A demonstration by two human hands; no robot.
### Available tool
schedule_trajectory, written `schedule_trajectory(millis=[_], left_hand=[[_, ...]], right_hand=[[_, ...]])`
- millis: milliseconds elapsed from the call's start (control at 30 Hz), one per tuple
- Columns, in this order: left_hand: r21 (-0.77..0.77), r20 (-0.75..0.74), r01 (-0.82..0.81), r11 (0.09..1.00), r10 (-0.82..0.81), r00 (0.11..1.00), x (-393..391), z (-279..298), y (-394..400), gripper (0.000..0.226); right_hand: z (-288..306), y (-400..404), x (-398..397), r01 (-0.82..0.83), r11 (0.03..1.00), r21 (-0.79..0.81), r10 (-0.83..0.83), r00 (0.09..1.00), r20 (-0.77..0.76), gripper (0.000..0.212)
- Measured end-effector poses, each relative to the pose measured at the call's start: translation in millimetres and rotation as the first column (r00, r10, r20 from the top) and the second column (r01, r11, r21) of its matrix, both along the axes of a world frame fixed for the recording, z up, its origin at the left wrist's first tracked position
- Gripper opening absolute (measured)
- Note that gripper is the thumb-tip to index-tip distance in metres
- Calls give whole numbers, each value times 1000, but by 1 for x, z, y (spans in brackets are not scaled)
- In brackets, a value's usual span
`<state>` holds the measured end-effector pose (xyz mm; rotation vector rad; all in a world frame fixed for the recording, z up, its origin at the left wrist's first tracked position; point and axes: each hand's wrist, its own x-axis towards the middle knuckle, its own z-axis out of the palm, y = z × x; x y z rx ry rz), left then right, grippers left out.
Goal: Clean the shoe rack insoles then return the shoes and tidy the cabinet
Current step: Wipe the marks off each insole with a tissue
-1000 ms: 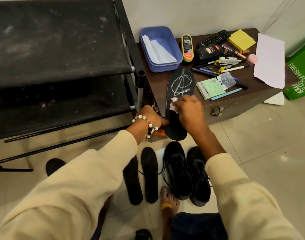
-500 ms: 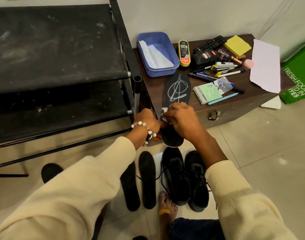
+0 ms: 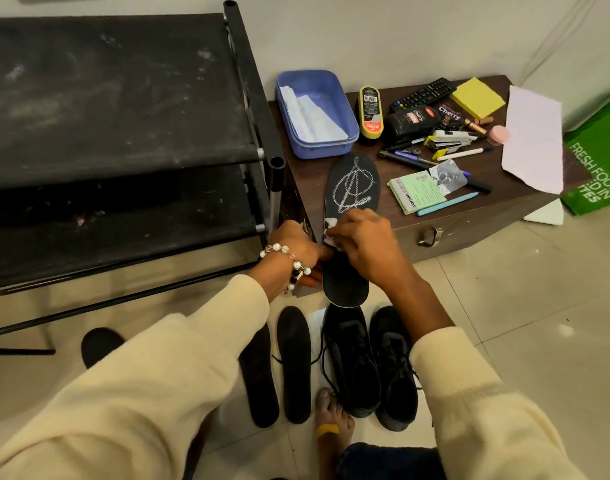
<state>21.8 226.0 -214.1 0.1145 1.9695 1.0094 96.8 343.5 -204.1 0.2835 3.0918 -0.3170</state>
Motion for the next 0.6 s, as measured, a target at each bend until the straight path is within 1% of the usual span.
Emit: schedule_trajectory(millis=[67,100,167,200,267,333,400,467,533,600], left_hand=[[-2,33,-4,1000,4,999,0,-1,1,24],[-4,34,-4,1000,5,999,0,-2,1,23],[-5,22,-12,1000,13,1000,0,-4,1,23],[-9,14,-18,1000,18,1000,0,-4,2,23],[-28,-1,-26,999,26,1000,-1,-5,2,24],[-45,-26,-34,998,33,999,-2,-4,2,24],[-58,-47,-33,998,30,998,-3,-2,2,24],[-56,-55,-31,998,28,998,-3,-2,1,26],[-46,-51,-35,998,33,998,-2,-1,1,25],[-43,-46,-31,999,29,999,-1,-1,1,24]], right_hand=[[-1,14,4,111,994,-3,-111,993,-26,29],[-3,19,7,193,980,-41,-195,979,-58,28],[-3,21,10,331,927,-176,-355,925,-133,25],[-5,19,10,365,913,-183,-391,910,-136,25],[-10,12,5,345,929,-132,-360,925,-118,25],[-14,0,-2,217,976,-14,-217,974,-67,26],[-13,-9,-7,74,997,16,-74,997,-31,26],[-12,-9,-9,10,1000,-7,-10,998,-54,24],[-9,3,-5,78,997,4,-77,994,-81,25],[-9,21,2,238,971,37,-234,968,-85,27]])
